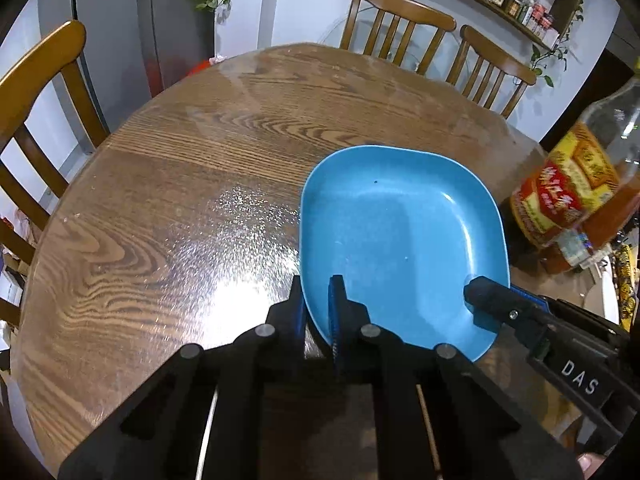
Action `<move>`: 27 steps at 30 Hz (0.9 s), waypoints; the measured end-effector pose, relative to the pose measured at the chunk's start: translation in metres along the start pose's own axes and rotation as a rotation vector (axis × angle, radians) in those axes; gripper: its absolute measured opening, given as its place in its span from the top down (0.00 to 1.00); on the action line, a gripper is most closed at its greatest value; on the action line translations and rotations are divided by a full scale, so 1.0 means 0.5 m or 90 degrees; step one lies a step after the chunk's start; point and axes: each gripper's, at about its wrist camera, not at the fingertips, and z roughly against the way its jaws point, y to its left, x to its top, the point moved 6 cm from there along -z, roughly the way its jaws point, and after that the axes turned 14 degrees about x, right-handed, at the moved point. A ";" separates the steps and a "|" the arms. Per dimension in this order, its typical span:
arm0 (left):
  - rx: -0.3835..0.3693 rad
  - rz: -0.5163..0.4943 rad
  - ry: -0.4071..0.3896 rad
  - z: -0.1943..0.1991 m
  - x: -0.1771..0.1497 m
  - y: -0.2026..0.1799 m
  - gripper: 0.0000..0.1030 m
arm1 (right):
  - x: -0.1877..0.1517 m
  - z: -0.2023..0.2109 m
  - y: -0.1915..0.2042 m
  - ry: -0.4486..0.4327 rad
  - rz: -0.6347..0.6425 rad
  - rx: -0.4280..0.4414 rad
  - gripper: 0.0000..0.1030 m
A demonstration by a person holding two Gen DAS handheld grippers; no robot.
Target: Organize plates and bowls
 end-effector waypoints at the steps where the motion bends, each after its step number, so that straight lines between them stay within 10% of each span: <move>1: 0.001 0.000 -0.004 0.010 -0.001 -0.001 0.90 | -0.003 0.009 0.005 -0.002 0.000 0.005 0.89; 27: 0.061 -0.019 -0.103 0.261 -0.130 -0.026 0.90 | -0.172 0.231 0.104 -0.045 0.043 0.088 0.89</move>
